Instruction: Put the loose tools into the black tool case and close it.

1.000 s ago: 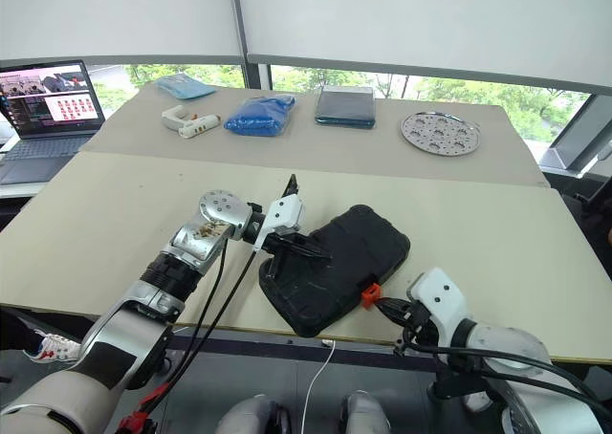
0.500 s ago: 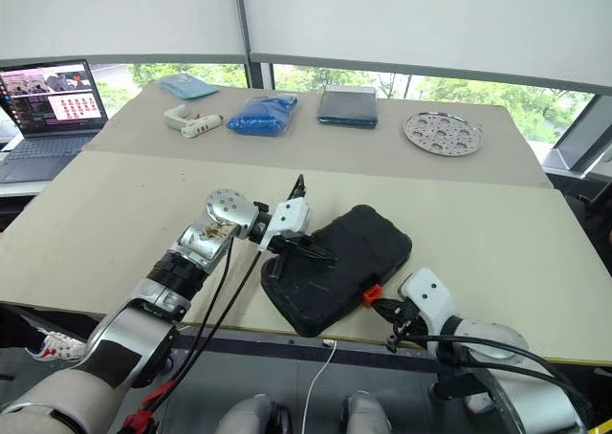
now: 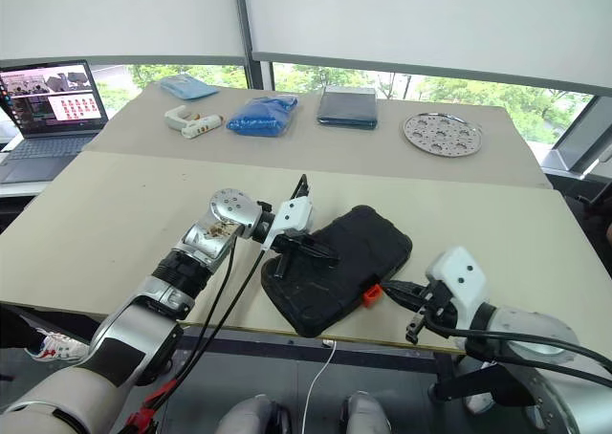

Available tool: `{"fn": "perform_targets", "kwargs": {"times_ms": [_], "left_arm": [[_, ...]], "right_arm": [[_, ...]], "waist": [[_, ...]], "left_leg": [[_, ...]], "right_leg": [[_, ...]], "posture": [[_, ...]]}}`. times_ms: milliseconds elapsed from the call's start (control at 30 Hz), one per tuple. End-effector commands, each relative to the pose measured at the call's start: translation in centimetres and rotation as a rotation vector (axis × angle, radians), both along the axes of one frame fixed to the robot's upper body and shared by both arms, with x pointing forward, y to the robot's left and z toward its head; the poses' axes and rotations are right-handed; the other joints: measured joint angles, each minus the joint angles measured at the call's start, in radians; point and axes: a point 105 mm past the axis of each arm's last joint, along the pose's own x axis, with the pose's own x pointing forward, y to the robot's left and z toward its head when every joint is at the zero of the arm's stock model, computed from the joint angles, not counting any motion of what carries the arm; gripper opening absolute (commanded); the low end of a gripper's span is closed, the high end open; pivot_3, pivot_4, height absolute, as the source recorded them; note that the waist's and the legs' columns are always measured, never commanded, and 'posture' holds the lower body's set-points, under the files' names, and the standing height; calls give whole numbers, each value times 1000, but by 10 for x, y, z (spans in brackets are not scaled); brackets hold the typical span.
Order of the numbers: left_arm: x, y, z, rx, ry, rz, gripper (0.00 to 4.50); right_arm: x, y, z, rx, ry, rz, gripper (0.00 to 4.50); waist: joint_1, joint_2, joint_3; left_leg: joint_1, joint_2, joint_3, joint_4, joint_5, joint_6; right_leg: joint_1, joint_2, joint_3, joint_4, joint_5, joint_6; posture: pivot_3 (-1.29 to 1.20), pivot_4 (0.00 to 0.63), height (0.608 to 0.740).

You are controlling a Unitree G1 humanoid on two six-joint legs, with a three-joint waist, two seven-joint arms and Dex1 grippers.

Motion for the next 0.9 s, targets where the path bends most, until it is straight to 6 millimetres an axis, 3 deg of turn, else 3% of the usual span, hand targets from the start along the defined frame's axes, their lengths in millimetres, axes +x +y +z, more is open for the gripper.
{"fn": "perform_targets", "kwargs": {"times_ms": [33,233,433,733,900], "left_arm": [[3,6,-12,59,15,24,62],[5,8,-13,60,17,34,62],[5,6,-14,58,17,30,62],[7,6,-12,58,10,32,62],[8,9,-13,61,10,38,62]], "right_arm": [[-2,-6,-1,-30,-4,-27,91],[-8,-15,4,-28,-17,-62,91],[-1,-1,18,62,-47,-40,91],[3,-2,-9,-15,37,-50,91],[-4,-14,-4,-20,33,-85,91]], "waist": [[1,0,0],[0,0,0],[-2,0,0],[0,0,0],[0,0,0]], "left_leg": [[0,0,0,0,0,0],[0,0,0,0,0,0],[1,0,0,0,0,0],[-1,0,0,0,0,1],[-1,0,0,0,0,1]], "right_leg": [[0,0,0,0,0,0],[0,0,-1,-1,0,0],[0,0,0,0,0,1],[0,0,0,-2,0,1],[0,0,-1,-2,0,1]], "posture": [[0,150,718],[0,150,718],[0,150,718],[0,150,718],[0,150,718]]}}
